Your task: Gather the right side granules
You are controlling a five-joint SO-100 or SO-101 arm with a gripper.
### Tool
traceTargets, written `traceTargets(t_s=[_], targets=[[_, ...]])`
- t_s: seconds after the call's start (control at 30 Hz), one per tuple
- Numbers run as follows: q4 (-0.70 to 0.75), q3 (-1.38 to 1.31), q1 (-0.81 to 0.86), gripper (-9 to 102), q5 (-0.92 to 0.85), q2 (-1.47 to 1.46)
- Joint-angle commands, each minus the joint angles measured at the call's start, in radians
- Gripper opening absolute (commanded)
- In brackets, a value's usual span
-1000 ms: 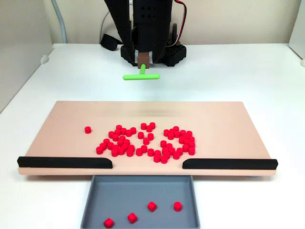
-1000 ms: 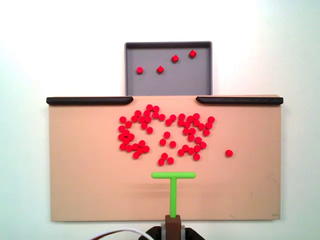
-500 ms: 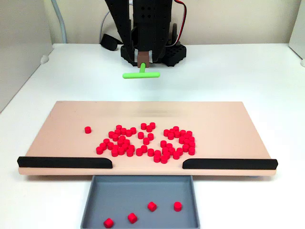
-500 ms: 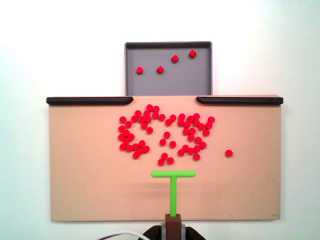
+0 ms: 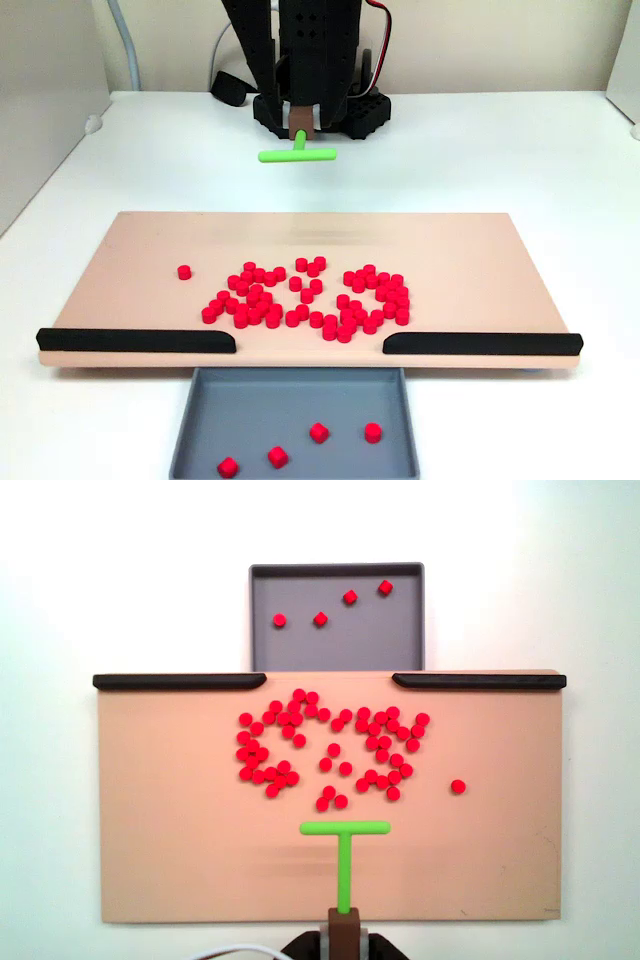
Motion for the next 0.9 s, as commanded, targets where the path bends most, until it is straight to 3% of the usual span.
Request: traceTargets(t_s=[0.0, 0.87], targets=[[0.002, -0.018, -0.017, 0, 0.028, 0.021], [0.005, -0.018, -0.018, 0, 0.012, -0.005]])
